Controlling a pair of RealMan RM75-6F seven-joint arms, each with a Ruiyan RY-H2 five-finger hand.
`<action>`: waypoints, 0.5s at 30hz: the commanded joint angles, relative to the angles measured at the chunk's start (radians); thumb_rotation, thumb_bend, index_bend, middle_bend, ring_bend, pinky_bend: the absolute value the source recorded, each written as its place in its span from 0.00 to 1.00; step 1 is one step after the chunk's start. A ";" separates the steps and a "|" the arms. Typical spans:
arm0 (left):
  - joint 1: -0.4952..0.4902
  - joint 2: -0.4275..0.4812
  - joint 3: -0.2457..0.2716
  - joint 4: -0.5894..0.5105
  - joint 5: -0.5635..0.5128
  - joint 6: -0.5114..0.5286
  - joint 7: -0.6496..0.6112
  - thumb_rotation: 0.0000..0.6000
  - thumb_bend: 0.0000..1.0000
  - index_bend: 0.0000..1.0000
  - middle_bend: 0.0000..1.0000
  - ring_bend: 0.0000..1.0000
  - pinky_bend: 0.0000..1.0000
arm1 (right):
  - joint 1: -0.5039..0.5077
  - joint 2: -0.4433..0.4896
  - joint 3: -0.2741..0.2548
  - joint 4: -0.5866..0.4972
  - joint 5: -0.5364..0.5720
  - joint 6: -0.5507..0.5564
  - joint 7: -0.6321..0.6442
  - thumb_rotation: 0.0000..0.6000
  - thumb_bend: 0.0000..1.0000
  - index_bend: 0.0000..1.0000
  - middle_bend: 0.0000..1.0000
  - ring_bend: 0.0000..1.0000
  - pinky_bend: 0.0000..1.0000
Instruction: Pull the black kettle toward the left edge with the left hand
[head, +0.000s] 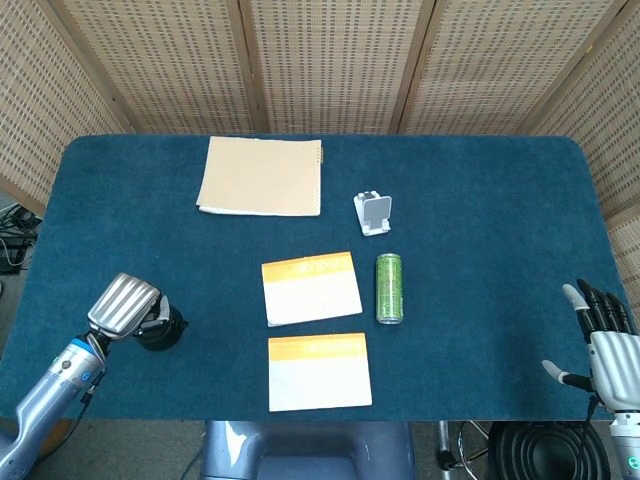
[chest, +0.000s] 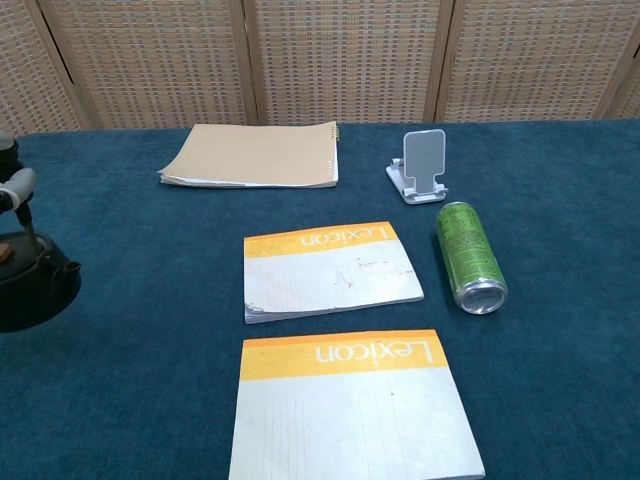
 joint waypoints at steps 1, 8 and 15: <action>-0.023 -0.013 -0.020 0.028 0.015 0.002 -0.012 0.19 1.00 1.00 1.00 0.87 0.86 | 0.000 0.001 0.001 0.000 0.001 0.000 0.002 1.00 0.00 0.00 0.00 0.00 0.00; -0.076 -0.045 -0.036 0.111 0.053 -0.026 -0.058 0.38 1.00 1.00 1.00 0.87 0.86 | 0.001 0.002 0.003 0.004 0.006 -0.002 0.010 1.00 0.00 0.00 0.00 0.00 0.00; -0.094 -0.076 -0.038 0.166 0.077 -0.013 -0.089 0.53 1.00 1.00 1.00 0.87 0.86 | 0.002 0.001 0.005 0.006 0.010 -0.003 0.013 1.00 0.00 0.00 0.00 0.00 0.00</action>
